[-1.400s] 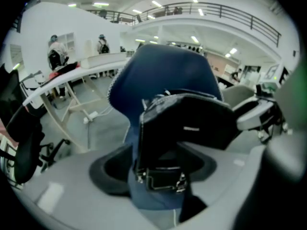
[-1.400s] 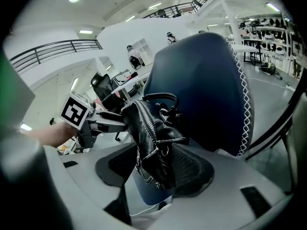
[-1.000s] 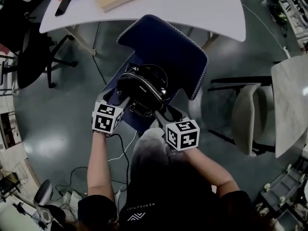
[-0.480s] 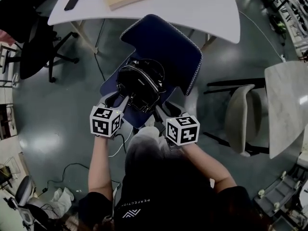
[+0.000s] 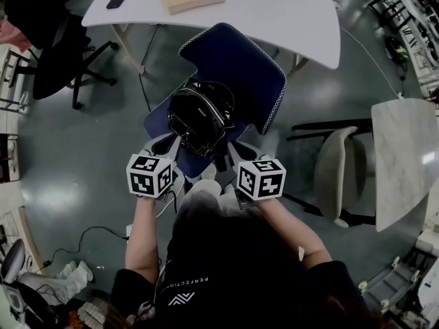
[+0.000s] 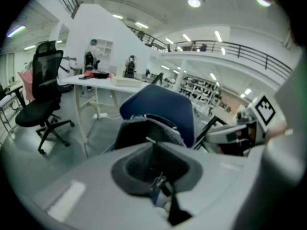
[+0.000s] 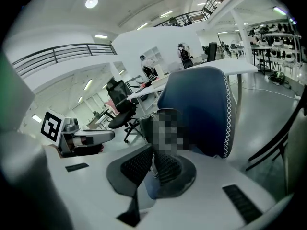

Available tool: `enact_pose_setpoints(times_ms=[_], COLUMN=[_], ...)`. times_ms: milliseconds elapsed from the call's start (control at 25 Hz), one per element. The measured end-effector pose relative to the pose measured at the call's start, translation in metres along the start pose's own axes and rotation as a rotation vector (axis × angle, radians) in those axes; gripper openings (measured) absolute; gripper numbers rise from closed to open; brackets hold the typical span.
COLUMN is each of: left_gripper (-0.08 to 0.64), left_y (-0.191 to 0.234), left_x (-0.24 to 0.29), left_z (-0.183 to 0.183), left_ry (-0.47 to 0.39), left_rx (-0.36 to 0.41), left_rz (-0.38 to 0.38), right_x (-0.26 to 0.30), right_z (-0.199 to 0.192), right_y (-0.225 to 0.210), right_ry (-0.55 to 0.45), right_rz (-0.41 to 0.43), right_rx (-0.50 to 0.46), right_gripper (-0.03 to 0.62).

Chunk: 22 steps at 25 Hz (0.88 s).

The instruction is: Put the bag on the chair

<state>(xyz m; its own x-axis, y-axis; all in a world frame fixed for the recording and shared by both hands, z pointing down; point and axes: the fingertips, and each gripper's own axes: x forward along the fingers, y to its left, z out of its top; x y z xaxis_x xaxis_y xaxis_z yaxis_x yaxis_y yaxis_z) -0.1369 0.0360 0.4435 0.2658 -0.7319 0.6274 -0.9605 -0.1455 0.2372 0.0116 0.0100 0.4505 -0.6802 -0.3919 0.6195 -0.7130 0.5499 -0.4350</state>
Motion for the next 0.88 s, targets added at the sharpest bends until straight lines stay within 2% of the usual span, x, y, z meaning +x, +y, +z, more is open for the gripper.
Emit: enact_pose_setpoints(times_ms=[240, 640, 880], left_gripper=[0.014, 0.011, 0.011], left_y=[-0.009, -0.012, -0.009], left_x=[-0.009, -0.025, -0.031], left_z=[-0.009, -0.018, -0.021], left_ry=[0.003, -0.003, 0.001], left_rx=[-0.019, -0.047, -0.049], left_rz=[0.027, 0.047, 0.046], right_x=[-0.004, -0.004, -0.005], right_z=[-0.003, -0.004, -0.005], right_y=[0.005, 0.011, 0.016], right_ry=[0.006, 0.004, -0.001], right_rz=[0.011, -0.002, -0.007], right_rx=[-0.014, -0.078, -0.067], right_gripper=[-0.001, -0.003, -0.003])
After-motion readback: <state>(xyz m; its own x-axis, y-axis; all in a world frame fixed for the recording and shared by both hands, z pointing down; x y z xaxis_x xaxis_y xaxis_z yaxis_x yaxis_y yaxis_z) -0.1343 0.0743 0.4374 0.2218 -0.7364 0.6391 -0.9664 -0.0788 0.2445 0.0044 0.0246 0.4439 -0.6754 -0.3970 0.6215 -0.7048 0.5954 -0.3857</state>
